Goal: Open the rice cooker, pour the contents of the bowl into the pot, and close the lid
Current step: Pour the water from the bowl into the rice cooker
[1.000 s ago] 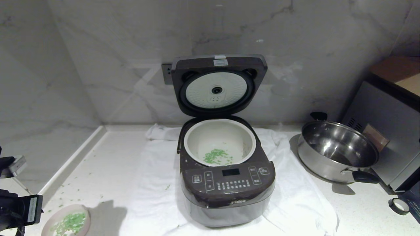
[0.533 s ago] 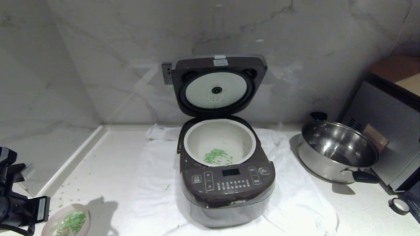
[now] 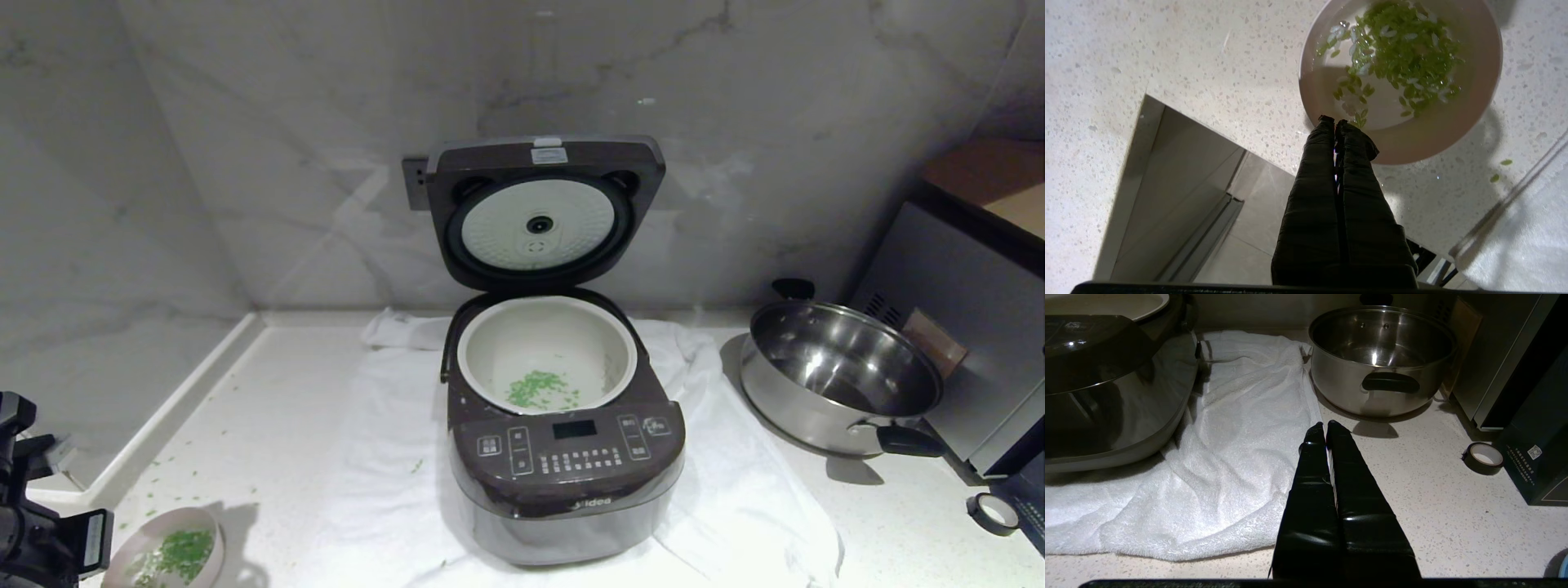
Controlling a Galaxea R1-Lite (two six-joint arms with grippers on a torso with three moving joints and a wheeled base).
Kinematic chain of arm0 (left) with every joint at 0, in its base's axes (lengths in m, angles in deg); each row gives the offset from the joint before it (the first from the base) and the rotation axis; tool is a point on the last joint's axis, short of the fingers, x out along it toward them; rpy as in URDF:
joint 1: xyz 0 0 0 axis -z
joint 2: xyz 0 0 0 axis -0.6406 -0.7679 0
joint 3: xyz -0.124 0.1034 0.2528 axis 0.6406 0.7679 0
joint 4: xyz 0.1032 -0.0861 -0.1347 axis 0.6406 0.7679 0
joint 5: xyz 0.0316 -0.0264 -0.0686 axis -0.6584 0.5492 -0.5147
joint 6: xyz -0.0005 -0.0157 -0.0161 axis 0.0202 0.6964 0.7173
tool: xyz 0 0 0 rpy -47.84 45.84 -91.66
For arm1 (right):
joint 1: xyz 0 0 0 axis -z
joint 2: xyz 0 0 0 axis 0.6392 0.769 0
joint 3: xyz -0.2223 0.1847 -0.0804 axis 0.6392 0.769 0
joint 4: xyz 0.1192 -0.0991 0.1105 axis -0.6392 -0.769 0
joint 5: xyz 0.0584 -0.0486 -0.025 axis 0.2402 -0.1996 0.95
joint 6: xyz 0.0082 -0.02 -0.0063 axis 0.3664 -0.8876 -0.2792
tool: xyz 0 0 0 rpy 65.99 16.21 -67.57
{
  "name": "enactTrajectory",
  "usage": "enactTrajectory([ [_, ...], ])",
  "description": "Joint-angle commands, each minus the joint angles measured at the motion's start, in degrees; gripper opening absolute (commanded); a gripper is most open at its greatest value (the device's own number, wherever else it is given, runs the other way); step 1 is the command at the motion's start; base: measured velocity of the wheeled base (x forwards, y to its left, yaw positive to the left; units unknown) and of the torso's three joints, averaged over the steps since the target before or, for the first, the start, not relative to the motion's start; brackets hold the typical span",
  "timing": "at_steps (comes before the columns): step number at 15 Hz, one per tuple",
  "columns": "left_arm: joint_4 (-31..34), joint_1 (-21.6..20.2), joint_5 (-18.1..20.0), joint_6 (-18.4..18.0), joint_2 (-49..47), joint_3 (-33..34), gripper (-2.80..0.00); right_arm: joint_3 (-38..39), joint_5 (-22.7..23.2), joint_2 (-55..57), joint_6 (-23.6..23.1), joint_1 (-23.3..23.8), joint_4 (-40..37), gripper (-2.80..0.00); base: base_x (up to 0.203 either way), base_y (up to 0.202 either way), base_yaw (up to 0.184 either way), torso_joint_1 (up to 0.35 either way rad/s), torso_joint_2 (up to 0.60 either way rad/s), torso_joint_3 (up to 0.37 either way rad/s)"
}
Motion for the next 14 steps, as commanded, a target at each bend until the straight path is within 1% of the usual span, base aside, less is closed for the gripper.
enactTrajectory([
  [1,-2.40,-0.55,-0.06,-0.06,-2.34,1.37,0.00,0.00,0.00,0.00,-0.01,0.00,0.00,-2.80,0.000,0.000,0.000,0.000,0.00,0.000],
  [8,-3.45,-0.73,0.58,0.55,-6.50,1.07,0.00,0.00,0.00,0.00,-0.01,0.00,0.00,-2.80,0.000,0.000,0.000,0.000,0.00,0.000],
  [10,-6.66,-1.37,1.08,0.62,-9.51,0.95,0.00,0.00,0.00,0.00,-0.01,0.00,0.00,-2.80,0.000,0.000,0.000,0.000,0.00,0.000],
  [12,-12.69,-1.95,1.01,0.77,-12.93,0.94,0.00,0.00,0.00,0.00,-0.01,0.00,0.00,-2.80,0.000,0.000,0.000,0.000,0.00,0.000],
  [14,-13.89,-3.20,1.14,1.24,-14.71,0.63,0.00,0.00,0.00,0.00,-0.01,0.00,0.00,-2.80,0.000,0.000,0.000,0.000,0.00,0.000],
])
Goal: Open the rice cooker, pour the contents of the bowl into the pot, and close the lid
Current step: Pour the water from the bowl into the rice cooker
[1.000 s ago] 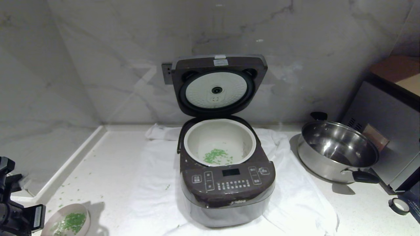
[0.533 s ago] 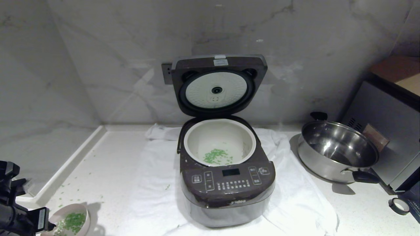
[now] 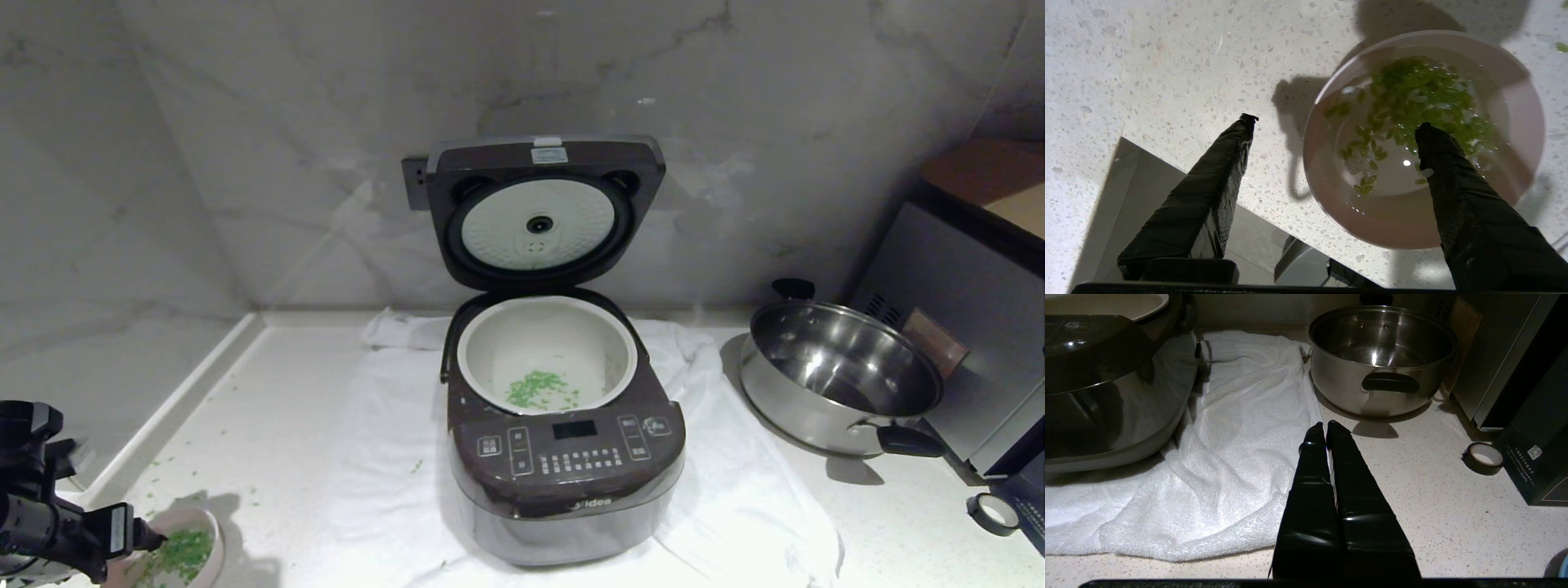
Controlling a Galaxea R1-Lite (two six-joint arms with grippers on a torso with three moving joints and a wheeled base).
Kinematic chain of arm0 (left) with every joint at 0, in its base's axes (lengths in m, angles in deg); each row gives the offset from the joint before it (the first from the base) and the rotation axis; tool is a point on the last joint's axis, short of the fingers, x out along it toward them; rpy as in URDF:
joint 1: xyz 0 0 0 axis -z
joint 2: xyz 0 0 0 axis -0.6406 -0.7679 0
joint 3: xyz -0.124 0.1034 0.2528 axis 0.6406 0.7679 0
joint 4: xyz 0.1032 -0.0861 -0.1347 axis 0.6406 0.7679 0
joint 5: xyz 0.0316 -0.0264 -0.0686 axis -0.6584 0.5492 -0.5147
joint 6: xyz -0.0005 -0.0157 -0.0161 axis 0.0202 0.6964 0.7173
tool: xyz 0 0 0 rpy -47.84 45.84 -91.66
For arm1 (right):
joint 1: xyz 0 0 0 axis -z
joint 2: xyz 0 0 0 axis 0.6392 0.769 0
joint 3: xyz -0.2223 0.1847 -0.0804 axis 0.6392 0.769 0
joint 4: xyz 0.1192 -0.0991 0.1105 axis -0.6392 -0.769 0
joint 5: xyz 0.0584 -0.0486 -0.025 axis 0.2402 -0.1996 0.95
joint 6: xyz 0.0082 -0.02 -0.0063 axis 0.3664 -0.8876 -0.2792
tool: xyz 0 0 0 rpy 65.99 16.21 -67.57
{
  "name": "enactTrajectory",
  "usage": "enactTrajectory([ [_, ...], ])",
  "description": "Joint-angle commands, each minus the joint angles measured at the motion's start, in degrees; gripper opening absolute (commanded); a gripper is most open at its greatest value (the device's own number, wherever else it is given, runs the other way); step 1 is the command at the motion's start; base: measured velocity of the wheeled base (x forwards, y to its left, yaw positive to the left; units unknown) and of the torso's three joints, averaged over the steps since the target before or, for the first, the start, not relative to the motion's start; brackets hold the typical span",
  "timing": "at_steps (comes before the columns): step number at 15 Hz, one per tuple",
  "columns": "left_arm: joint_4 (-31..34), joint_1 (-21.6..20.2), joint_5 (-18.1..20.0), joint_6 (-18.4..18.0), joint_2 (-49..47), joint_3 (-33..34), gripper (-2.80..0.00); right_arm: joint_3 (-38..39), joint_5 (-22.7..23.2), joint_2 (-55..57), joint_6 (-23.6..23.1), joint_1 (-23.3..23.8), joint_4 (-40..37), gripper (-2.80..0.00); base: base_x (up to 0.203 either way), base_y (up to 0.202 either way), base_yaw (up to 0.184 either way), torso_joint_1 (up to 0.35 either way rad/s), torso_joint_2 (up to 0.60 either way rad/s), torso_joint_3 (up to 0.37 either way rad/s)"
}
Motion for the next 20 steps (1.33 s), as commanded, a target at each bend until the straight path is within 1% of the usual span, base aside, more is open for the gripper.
enactTrajectory([
  [1,-0.31,-1.89,0.29,0.14,-3.53,-0.39,0.00,0.00,0.02,0.00,-0.01,0.00,-0.02,-2.80,0.000,0.000,0.000,0.000,0.00,0.000],
  [3,-0.32,-3.35,0.55,0.14,-4.96,-0.26,0.00,0.00,0.02,0.00,-0.01,0.00,-0.02,-2.80,0.000,0.000,0.000,0.000,0.00,0.000],
  [6,-0.32,-4.38,2.36,0.06,-5.61,0.10,0.00,0.00,0.02,0.00,-0.01,0.00,-0.02,-2.80,0.000,0.000,0.000,0.000,0.00,0.000],
  [8,-0.32,-4.70,3.06,0.06,-6.22,0.24,0.00,0.00,0.02,0.00,-0.01,0.00,-0.02,-2.80,0.000,0.000,0.000,0.000,0.00,0.000],
  [10,-0.14,-4.91,4.83,0.06,-6.24,0.63,0.00,0.00,0.02,0.00,-0.01,0.00,-0.02,-2.80,0.000,0.000,0.000,0.000,0.00,0.000],
  [12,-0.22,-4.83,4.96,0.14,-7.25,1.19,0.00,0.00,0.02,0.00,-0.01,0.00,-0.02,-2.80,0.000,0.000,0.000,0.000,0.00,0.000],
  [15,-0.32,-4.73,6.72,0.23,-8.78,1.42,0.00,0.00,0.02,0.00,-0.01,0.00,-0.02,-2.80,0.000,0.000,0.000,0.000,0.00,0.000],
  [16,-0.37,-4.73,7.05,0.32,-9.23,1.68,-2.80,0.00,0.02,0.00,-0.01,0.00,-0.02,-2.80,0.000,0.000,0.000,0.000,0.00,0.000],
  [20,-0.41,-4.64,7.08,0.85,-9.58,1.68,-2.80,0.00,0.02,0.00,-0.01,0.00,-0.02,-2.80,0.000,0.000,0.000,0.000,0.00,0.000],
])
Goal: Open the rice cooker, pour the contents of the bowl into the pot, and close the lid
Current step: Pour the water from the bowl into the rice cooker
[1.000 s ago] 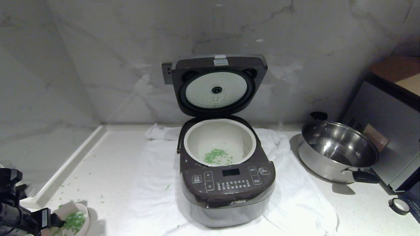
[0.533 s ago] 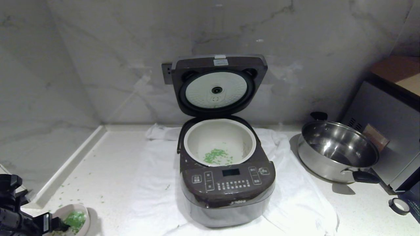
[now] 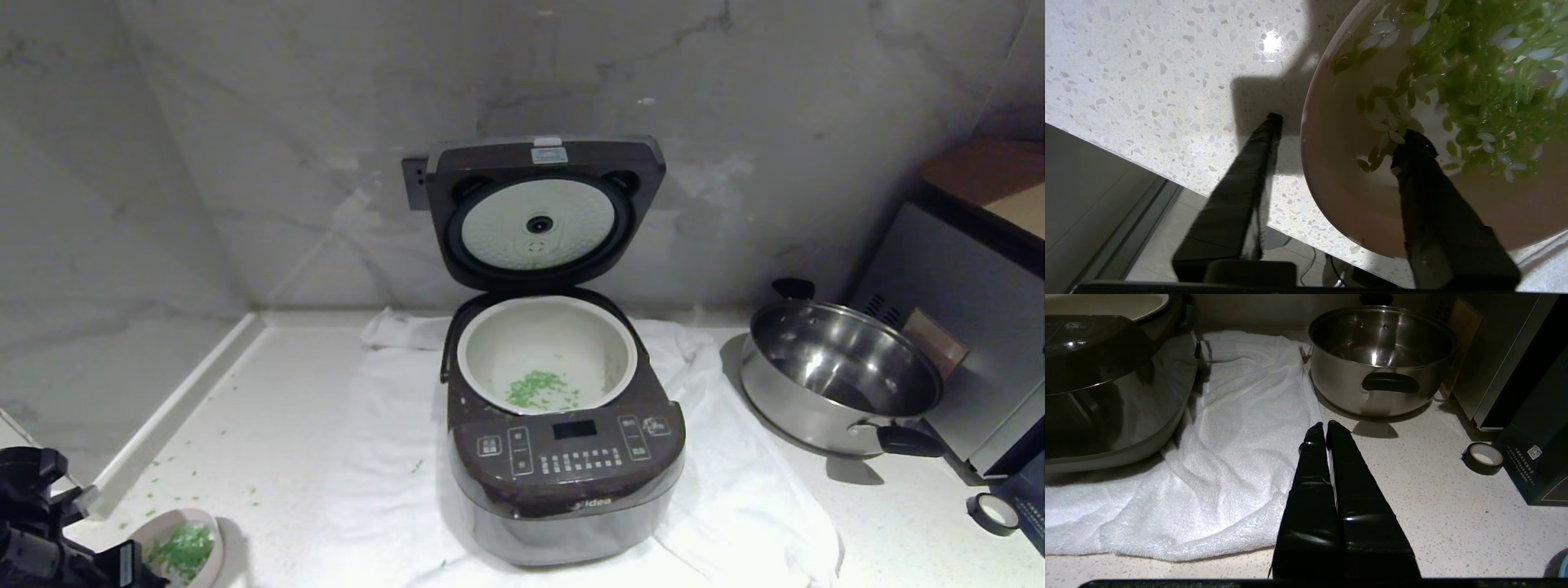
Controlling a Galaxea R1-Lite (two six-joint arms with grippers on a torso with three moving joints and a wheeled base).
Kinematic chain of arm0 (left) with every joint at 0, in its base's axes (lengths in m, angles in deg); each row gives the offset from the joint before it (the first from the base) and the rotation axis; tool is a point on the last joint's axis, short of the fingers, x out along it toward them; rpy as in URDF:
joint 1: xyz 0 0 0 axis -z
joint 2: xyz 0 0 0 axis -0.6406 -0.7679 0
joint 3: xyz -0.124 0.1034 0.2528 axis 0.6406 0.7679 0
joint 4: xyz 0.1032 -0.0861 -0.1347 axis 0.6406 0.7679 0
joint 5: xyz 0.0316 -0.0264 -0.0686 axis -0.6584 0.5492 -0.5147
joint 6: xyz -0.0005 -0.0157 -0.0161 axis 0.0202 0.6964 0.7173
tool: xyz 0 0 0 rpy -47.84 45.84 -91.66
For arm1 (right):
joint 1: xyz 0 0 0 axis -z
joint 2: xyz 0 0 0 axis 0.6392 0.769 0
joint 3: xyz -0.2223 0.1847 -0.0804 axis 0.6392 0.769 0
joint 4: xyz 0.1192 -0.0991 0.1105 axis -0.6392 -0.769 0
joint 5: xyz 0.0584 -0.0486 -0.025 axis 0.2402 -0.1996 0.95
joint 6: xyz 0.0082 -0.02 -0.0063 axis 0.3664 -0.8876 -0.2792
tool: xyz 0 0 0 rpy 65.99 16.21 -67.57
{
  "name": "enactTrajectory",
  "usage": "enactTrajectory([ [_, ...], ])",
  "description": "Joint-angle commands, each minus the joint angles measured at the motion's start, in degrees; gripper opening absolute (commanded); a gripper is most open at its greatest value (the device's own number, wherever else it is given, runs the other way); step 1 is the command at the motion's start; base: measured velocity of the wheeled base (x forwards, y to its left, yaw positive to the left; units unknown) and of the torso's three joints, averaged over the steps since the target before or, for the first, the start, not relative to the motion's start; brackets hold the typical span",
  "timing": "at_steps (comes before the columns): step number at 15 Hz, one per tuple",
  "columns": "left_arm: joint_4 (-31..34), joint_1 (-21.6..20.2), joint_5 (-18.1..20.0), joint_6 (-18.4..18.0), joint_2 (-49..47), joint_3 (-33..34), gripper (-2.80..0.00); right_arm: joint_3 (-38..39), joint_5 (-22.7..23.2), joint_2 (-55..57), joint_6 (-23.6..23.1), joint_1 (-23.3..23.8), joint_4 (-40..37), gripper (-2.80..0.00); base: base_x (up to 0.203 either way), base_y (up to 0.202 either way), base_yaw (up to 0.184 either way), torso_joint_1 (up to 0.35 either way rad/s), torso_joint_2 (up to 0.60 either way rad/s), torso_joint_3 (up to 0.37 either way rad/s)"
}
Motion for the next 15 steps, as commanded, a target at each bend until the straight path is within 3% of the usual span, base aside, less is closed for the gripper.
enactTrajectory([
  [1,-0.09,0.13,0.02,-0.04,-0.14,0.09,-2.80,0.00,0.00,0.00,-0.01,0.00,-0.01,-2.80,0.000,0.000,0.000,0.000,0.00,0.000],
  [11,-0.01,0.74,0.63,-0.13,0.92,1.67,-2.80,0.00,0.00,0.00,-0.01,0.00,-0.01,-2.80,0.000,0.000,0.000,0.000,0.00,0.000],
  [15,0.35,6.84,0.35,1.73,3.83,1.68,-2.80,0.00,0.00,0.00,-0.01,0.00,-0.01,-2.80,0.000,0.000,0.000,0.000,0.00,0.000],
])
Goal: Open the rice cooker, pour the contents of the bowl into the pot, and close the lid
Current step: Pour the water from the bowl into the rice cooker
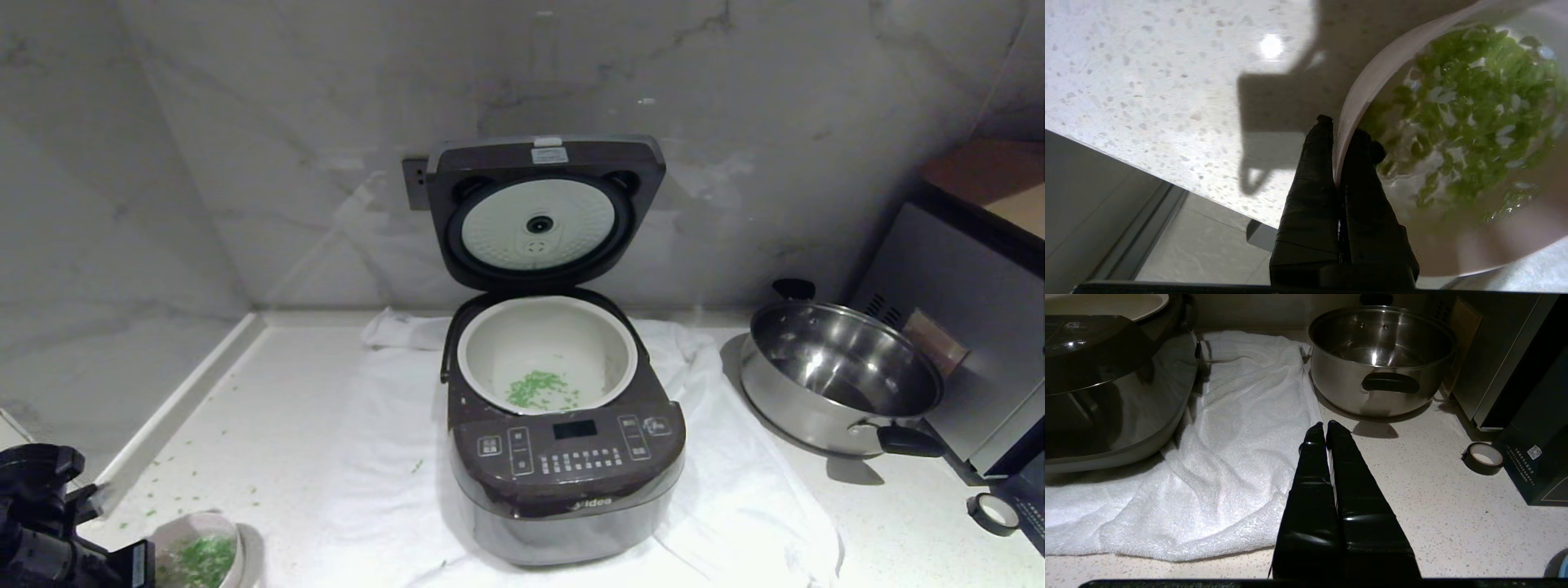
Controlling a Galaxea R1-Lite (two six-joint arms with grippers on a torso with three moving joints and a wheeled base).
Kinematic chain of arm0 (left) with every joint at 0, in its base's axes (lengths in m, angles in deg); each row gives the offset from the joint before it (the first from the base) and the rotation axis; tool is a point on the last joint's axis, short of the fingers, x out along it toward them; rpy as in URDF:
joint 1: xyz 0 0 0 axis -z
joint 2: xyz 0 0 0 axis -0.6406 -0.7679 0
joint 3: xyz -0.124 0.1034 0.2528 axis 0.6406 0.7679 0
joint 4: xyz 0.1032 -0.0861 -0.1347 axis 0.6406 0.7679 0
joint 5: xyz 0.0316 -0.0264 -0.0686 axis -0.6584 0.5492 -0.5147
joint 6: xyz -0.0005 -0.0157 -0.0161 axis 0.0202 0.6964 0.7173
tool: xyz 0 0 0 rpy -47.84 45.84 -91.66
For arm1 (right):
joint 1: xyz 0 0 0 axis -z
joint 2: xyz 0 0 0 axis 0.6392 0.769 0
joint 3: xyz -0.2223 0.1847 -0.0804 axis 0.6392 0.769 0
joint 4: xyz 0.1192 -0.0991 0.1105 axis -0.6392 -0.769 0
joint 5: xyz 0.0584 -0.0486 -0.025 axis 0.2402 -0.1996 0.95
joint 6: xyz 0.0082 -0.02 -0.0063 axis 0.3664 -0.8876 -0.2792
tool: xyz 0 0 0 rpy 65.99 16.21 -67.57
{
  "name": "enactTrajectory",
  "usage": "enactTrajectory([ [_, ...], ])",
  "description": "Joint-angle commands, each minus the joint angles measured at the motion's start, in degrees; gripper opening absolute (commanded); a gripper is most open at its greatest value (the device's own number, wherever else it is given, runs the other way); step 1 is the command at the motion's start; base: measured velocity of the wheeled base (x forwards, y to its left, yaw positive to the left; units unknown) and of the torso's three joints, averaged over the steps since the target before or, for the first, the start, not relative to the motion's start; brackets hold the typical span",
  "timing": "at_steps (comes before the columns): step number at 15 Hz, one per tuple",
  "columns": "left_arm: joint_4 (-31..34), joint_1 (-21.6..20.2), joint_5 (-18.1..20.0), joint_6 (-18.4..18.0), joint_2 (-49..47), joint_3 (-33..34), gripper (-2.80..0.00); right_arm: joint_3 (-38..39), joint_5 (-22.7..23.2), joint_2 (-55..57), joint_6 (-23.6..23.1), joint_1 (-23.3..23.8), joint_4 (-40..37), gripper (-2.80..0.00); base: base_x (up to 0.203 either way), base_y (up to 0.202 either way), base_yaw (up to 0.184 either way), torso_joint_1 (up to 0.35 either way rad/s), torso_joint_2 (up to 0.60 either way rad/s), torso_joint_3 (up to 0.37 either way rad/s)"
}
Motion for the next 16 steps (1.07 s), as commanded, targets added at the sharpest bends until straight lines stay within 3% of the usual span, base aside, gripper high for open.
enactTrajectory([
  [1,0.01,4.25,-0.05,1.65,2.14,-0.25,-2.80,0.00,0.00,0.00,-0.01,0.00,-0.02,-2.80,0.000,0.000,0.000,0.000,0.00,0.000],
  [4,1.13,8.32,-0.27,3.45,2.15,-1.90,-2.80,0.00,0.00,0.00,-0.01,0.00,-0.02,-2.80,0.000,0.000,0.000,0.000,0.00,0.000],
  [16,25.92,16.91,0.36,6.76,0.75,-23.38,-2.80,0.00,0.00,0.00,-0.01,0.00,-0.02,-2.80,0.000,0.000,0.000,0.000,0.00,0.000],
])
